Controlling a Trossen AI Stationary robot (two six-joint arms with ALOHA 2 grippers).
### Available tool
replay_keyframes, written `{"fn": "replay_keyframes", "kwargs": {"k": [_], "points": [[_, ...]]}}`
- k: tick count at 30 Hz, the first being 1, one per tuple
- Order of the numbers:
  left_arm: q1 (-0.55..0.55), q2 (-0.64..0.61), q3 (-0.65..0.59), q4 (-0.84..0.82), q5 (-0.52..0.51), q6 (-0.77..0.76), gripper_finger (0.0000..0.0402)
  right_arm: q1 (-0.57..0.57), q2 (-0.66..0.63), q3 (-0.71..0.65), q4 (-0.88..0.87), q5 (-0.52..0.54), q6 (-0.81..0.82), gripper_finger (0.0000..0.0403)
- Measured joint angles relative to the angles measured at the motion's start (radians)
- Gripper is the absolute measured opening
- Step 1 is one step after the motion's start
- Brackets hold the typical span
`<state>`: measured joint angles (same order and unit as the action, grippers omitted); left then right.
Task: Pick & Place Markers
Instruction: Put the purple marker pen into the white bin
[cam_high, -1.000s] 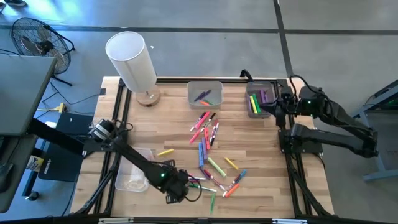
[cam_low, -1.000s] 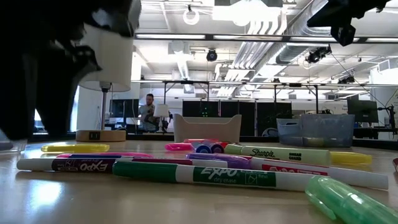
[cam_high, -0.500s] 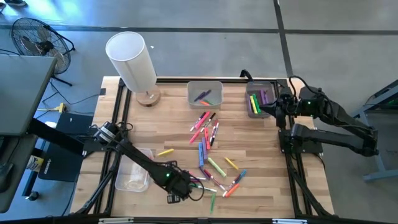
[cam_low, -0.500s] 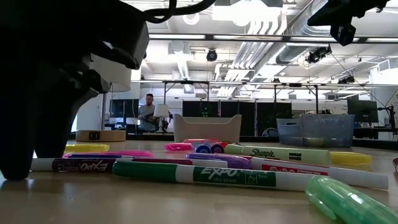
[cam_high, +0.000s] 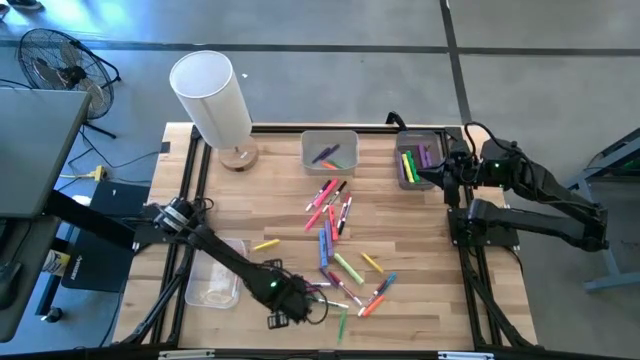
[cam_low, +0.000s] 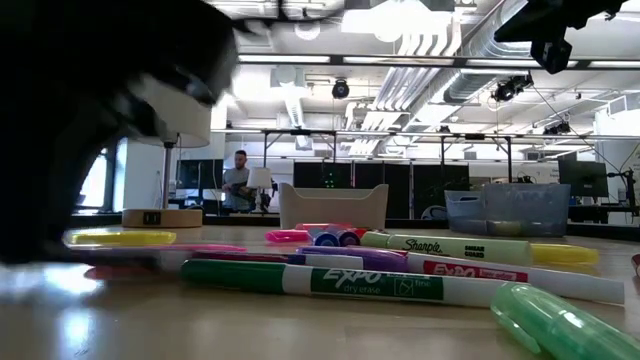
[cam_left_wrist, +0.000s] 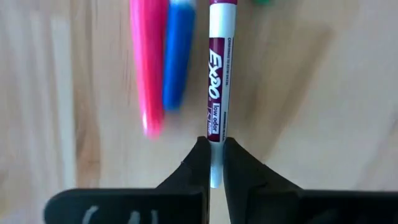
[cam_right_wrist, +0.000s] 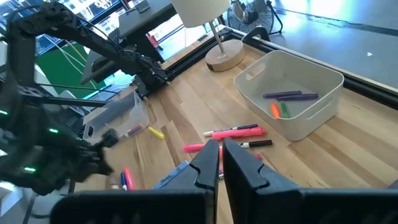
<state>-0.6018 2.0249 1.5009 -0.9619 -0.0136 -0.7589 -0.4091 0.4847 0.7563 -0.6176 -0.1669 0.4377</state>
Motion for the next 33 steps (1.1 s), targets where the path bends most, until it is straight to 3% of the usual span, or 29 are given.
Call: {"fn": "replay_keyframes", "kwargs": {"k": [7, 12, 20, 26, 33], "points": [[-0.042, -0.111, 0.138, -0.081, -0.173, -0.064, 0.0011, 0.000, 0.000, 0.000, -0.008, -0.004, 0.000, 0.0011], [-0.072, -0.227, 0.170, -0.209, -0.312, -0.303, 0.0011, 0.000, 0.000, 0.000, -0.012, -0.004, 0.000, 0.0011], [-0.104, -0.348, 0.156, -0.547, -0.275, -0.714, 0.0011, 0.000, 0.000, 0.000, -0.014, -0.003, -0.001, 0.0011], [-0.201, -0.466, -0.058, -0.509, -0.160, -1.003, 0.0010, 0.000, 0.000, -0.001, -0.014, 0.000, -0.001, 0.0011], [-0.339, -0.594, -0.416, -0.104, -0.070, -1.345, 0.0010, 0.000, 0.007, -0.002, -0.018, 0.000, -0.011, 0.0011]]}}
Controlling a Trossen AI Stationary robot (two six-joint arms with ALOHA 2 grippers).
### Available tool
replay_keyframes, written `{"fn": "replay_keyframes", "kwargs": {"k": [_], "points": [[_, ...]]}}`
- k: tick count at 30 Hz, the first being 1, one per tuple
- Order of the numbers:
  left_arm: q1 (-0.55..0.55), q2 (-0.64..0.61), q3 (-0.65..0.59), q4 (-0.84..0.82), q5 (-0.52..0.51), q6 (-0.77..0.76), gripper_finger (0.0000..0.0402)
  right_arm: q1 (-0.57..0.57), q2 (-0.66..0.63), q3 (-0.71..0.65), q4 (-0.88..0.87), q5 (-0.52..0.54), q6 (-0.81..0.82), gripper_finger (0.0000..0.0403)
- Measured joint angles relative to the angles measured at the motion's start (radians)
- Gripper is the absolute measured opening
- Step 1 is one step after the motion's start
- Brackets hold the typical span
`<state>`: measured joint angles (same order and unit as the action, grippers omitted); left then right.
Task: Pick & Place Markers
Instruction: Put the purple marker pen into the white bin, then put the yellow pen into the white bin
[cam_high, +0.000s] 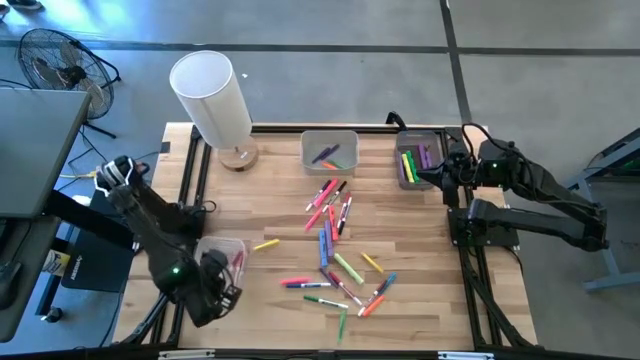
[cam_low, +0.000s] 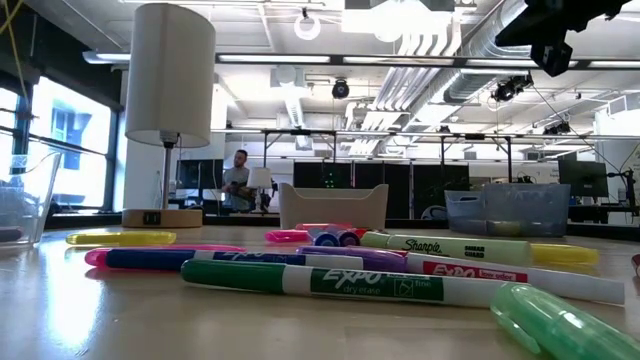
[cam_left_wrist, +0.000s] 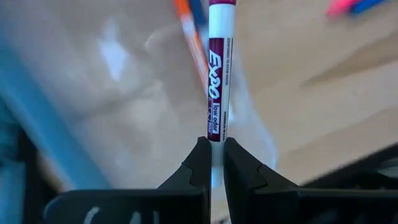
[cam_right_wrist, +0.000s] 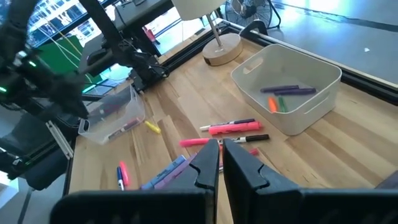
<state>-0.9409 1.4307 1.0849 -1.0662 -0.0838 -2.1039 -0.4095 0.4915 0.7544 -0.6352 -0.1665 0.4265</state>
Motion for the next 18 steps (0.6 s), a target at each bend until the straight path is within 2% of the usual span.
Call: {"fn": "replay_keyframes", "kwargs": {"k": [5, 7, 14, 18], "points": [[-0.009, -0.001, -0.167, 0.215, 0.082, -0.050, 0.0010, 0.000, 0.008, 0.000, 0.002, 0.001, -0.008, 0.0011], [-0.008, 0.001, -0.204, 0.233, 0.086, -0.057, 0.0016, 0.000, 0.012, 0.000, 0.003, 0.001, -0.008, 0.0011], [0.021, -0.001, -0.210, 0.231, 0.072, -0.048, 0.0089, 0.000, 0.020, 0.000, -0.011, 0.005, -0.013, 0.0011], [0.019, -0.002, -0.205, 0.230, 0.082, -0.041, 0.0114, 0.000, 0.027, 0.000, -0.013, 0.005, -0.026, 0.0011]]}}
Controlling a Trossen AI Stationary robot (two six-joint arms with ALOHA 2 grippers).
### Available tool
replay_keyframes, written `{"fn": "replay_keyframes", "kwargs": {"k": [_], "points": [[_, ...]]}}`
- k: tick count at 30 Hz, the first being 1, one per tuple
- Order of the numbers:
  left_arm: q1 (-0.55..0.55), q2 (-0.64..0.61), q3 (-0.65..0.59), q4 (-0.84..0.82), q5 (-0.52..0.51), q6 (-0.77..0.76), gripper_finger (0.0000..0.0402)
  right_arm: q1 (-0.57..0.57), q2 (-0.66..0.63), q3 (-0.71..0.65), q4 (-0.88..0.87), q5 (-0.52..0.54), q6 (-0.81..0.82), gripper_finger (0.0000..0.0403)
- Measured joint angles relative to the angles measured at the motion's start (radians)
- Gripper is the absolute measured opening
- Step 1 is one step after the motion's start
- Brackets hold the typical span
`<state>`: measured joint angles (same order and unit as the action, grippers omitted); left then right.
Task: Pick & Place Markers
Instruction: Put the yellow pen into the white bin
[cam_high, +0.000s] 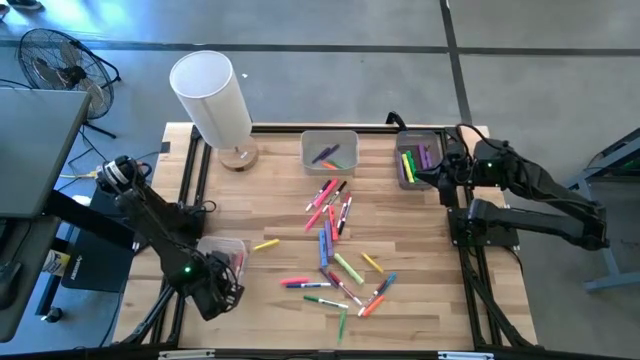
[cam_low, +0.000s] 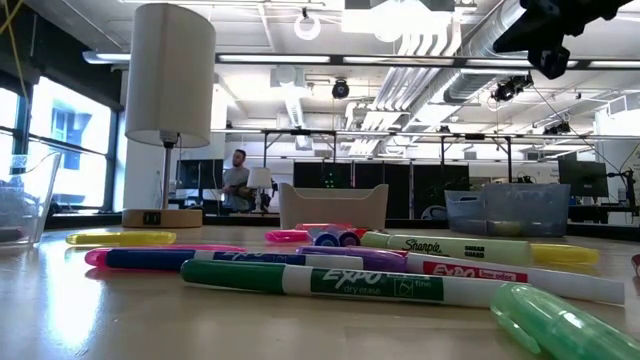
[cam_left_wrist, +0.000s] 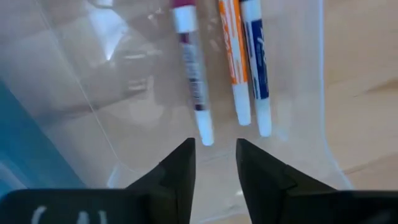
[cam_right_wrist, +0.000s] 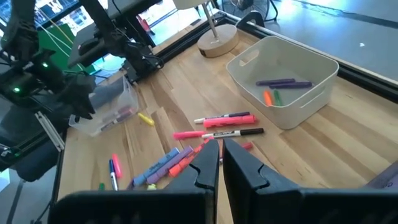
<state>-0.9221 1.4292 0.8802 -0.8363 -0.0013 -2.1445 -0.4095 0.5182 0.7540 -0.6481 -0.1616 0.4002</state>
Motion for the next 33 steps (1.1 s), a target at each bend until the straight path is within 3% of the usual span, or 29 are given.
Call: {"fn": "replay_keyframes", "kwargs": {"k": [4, 10, 16, 18, 21, 27, 33], "points": [[0.000, -0.004, 0.072, -0.072, -0.048, 0.000, 0.0119, 0.000, 0.000, 0.000, -0.001, 0.002, -0.001, 0.0011], [0.000, -0.007, 0.280, -0.358, -0.227, 0.024, 0.0108, 0.000, 0.000, 0.000, 0.000, 0.003, -0.015, 0.0011], [0.055, -0.008, 0.443, -0.534, -0.409, 0.136, 0.0035, 0.000, 0.000, 0.000, 0.000, 0.002, -0.016, 0.0011], [0.105, -0.007, 0.471, -0.525, -0.446, 0.232, 0.0010, 0.000, 0.000, 0.000, 0.000, -0.001, -0.016, 0.0011], [0.196, -0.008, 0.493, -0.479, -0.459, 0.410, 0.0011, 0.000, 0.005, 0.000, -0.001, -0.002, -0.014, 0.0011], [0.418, 0.020, 0.497, -0.158, -0.432, 0.937, 0.0002, 0.000, 0.022, 0.000, -0.026, -0.009, -0.012, 0.0011], [0.583, 0.071, 0.499, 0.033, -0.298, 1.414, 0.0001, 0.000, 0.066, -0.001, -0.044, -0.015, -0.010, 0.0011]]}}
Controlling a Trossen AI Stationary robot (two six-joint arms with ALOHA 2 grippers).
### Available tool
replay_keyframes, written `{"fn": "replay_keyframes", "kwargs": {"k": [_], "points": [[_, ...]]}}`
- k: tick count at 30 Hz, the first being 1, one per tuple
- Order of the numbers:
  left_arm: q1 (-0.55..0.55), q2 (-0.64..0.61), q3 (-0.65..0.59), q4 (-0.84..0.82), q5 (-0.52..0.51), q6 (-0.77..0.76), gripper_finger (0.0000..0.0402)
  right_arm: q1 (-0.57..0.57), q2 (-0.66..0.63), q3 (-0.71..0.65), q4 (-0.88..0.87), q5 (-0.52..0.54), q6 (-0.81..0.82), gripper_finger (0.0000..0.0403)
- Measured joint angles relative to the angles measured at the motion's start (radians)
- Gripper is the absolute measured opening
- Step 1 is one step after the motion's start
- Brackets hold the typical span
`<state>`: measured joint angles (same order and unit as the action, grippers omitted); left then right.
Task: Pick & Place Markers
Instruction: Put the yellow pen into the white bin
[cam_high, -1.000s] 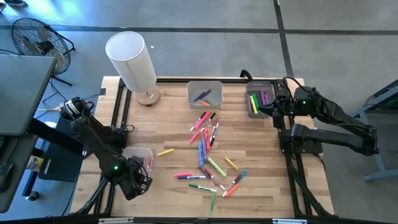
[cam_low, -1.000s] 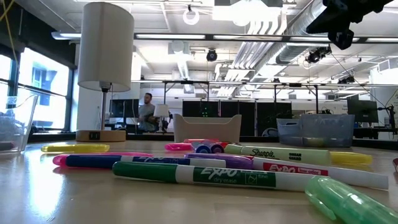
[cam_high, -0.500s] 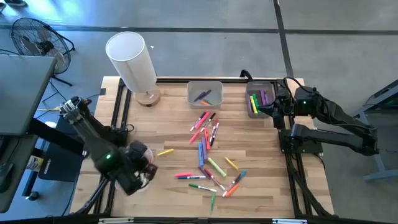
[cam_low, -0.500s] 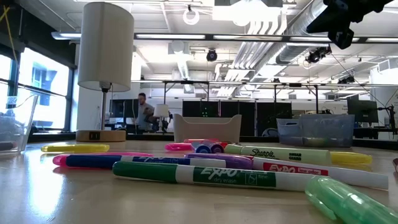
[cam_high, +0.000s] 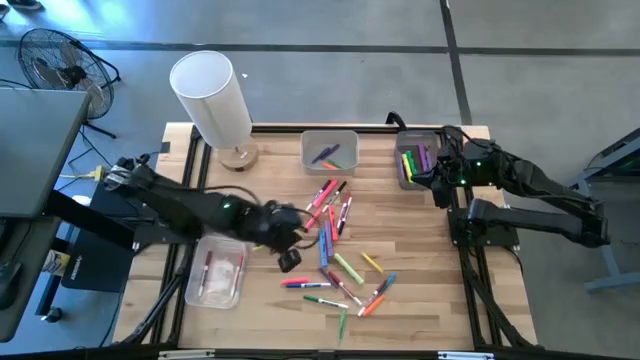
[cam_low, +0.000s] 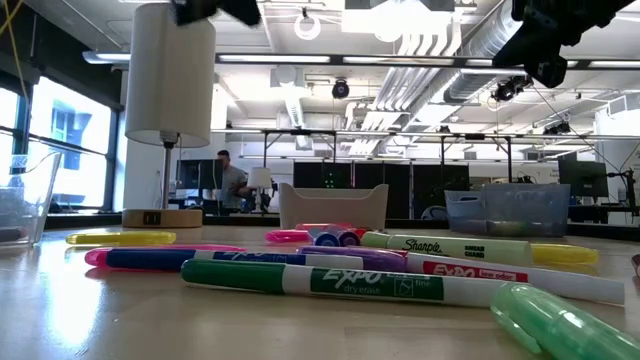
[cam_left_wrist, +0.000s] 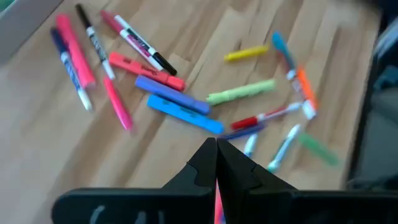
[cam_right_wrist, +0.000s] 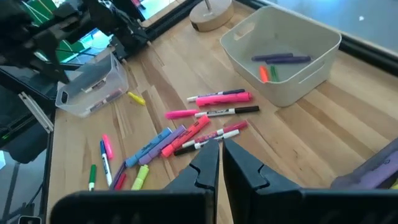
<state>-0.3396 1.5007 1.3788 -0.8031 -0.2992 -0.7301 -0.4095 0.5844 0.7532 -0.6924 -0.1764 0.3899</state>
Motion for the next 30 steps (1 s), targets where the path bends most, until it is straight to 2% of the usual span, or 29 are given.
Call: {"fn": "replay_keyframes", "kwargs": {"k": [3, 8, 11, 13, 16, 21, 25, 30], "points": [[0.068, 0.042, -0.001, 0.009, 0.077, 0.174, 0.0001, 0.000, 0.026, 0.000, 0.001, -0.002, 0.021, 0.0011], [0.160, 0.096, -0.003, -0.008, 0.124, 0.332, 0.0000, 0.000, 0.083, 0.000, 0.001, -0.003, 0.081, 0.0010], [0.212, 0.097, -0.054, 0.071, 0.166, 0.449, 0.0000, 0.028, 0.136, 0.000, 0.001, 0.031, 0.112, 0.0003], [0.256, 0.087, -0.115, 0.136, 0.235, 0.508, 0.0000, 0.094, 0.185, 0.003, -0.001, 0.107, 0.148, 0.0002], [0.318, 0.015, -0.198, 0.156, 0.276, 0.563, 0.0000, 0.221, 0.276, 0.037, -0.013, 0.249, 0.210, 0.0001], [0.413, -0.066, -0.298, 0.152, 0.360, 0.658, 0.0000, 0.416, 0.487, 0.181, -0.135, 0.408, 0.323, 0.0000], [0.473, -0.126, -0.327, 0.134, 0.399, 0.729, 0.0000, 0.551, 0.672, 0.321, -0.273, 0.458, 0.394, 0.0000], [0.521, -0.125, -0.328, 0.136, 0.444, 0.804, 0.0000, 0.697, 0.880, 0.443, -0.322, 0.436, 0.398, 0.0000]]}}
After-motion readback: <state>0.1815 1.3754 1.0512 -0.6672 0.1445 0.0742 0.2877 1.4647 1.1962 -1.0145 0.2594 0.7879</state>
